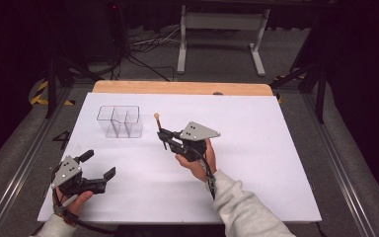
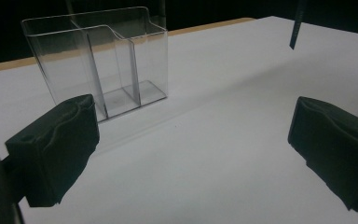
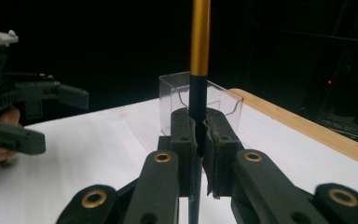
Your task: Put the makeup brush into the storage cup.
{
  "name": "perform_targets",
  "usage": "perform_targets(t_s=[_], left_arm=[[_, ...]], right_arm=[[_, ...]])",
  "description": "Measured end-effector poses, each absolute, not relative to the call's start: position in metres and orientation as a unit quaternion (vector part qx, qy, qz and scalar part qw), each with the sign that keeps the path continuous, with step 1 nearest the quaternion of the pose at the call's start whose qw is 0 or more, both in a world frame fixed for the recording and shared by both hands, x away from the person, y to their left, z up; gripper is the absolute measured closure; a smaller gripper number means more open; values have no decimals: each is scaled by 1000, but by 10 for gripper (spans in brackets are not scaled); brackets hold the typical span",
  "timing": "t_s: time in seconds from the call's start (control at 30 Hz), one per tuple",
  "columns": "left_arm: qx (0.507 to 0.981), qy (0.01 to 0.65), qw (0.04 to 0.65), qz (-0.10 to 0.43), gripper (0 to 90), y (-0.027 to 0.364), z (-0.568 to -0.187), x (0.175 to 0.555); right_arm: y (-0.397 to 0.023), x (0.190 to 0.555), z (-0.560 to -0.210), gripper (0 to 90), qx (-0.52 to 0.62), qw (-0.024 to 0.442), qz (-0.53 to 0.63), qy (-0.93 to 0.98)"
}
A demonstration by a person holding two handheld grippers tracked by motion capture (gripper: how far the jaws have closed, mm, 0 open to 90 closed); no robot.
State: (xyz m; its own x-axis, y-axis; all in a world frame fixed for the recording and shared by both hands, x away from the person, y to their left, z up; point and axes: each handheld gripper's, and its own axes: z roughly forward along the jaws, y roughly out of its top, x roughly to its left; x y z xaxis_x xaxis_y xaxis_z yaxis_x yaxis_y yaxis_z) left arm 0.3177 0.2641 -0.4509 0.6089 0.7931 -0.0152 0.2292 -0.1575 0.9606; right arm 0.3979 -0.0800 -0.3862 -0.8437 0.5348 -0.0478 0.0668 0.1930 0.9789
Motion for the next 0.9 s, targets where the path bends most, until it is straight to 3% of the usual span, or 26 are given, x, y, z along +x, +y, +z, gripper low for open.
perform_targets(t_s=[0.9], left_arm=[[712, 362, 542, 260, 29, 269, -455, 311]], right_arm=[[-14, 447, -363, 834, 186, 158, 646, 723]])
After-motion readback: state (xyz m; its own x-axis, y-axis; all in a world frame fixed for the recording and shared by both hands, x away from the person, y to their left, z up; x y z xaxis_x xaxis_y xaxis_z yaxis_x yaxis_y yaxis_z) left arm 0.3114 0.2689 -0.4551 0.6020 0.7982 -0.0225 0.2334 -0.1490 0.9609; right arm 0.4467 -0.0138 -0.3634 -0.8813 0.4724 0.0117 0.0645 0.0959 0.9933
